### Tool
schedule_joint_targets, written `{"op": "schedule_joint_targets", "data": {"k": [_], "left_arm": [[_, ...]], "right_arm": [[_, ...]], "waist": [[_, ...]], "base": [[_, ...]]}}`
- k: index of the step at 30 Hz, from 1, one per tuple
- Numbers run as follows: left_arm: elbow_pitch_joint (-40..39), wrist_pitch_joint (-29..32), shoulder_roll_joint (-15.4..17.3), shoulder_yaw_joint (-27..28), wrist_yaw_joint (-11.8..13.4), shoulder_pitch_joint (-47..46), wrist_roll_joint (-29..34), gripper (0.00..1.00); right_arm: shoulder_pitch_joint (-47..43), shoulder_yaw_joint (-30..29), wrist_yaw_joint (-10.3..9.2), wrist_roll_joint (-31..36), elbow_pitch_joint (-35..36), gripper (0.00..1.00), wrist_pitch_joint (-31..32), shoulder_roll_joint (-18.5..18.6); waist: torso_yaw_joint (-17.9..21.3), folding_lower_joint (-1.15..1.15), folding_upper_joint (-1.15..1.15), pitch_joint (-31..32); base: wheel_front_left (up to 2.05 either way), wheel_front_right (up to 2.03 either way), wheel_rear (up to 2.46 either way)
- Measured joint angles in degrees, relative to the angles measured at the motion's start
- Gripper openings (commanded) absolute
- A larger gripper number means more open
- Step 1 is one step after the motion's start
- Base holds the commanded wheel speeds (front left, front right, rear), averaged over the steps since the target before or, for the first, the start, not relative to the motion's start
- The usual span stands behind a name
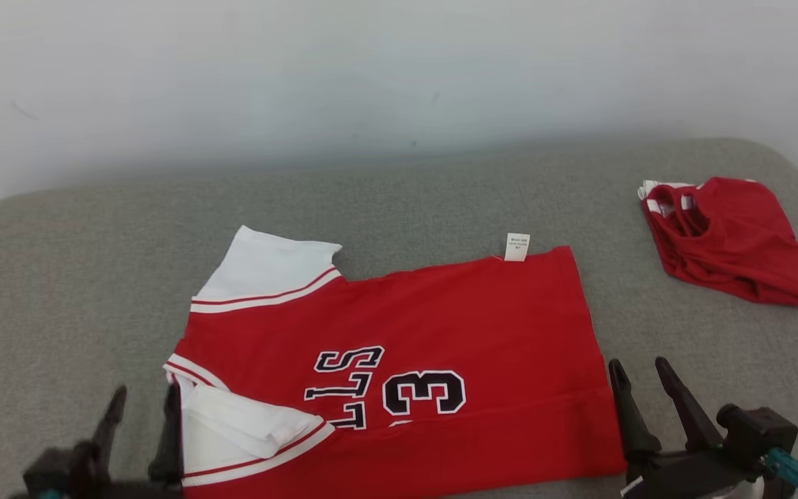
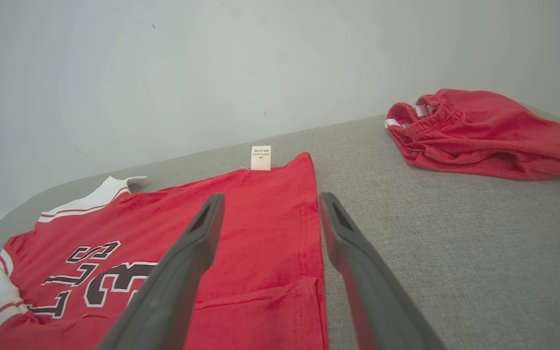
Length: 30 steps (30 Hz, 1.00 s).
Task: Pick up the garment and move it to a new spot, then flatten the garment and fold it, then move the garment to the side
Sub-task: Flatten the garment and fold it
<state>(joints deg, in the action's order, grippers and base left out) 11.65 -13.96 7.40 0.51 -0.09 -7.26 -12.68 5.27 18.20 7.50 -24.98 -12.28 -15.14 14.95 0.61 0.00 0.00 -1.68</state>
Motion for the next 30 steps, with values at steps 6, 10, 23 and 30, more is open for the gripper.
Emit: {"op": "schedule_joint_targets", "data": {"k": [6, 10, 23, 30], "left_arm": [[5.52, 1.89, 4.49, -0.67, -3.20, -11.32, -0.03, 1.00], [9.23, 5.04, 7.01, -1.24, -4.42, -17.59, 0.01, 1.00], [21.79, 14.51, 14.99, -2.75, -6.73, -35.38, -2.46, 1.00], [28.89, 16.41, 17.74, -5.31, -6.89, -41.20, -1.15, 1.00]], "right_arm": [[4.02, 1.74, 0.01, -0.13, -0.65, 1.00, 0.00, -0.88], [7.47, 2.55, 0.00, -0.82, -1.21, 1.00, 0.00, -2.26], [17.74, 6.02, 0.00, -1.19, -1.81, 1.00, 0.00, -5.69], [19.88, 7.26, 0.00, -1.65, -1.72, 1.00, 0.00, -6.41]], "waist": [[2.06, 0.00, 0.00, -2.86], [4.01, 0.00, 0.00, -5.28], [12.54, 0.01, 0.01, -14.16], [16.35, 0.02, 0.01, -17.51]], "base": [[0.00, 0.00, 0.00], [0.00, 0.00, 0.00], [0.00, 0.00, 0.00], [0.00, 0.00, 0.00]]}}
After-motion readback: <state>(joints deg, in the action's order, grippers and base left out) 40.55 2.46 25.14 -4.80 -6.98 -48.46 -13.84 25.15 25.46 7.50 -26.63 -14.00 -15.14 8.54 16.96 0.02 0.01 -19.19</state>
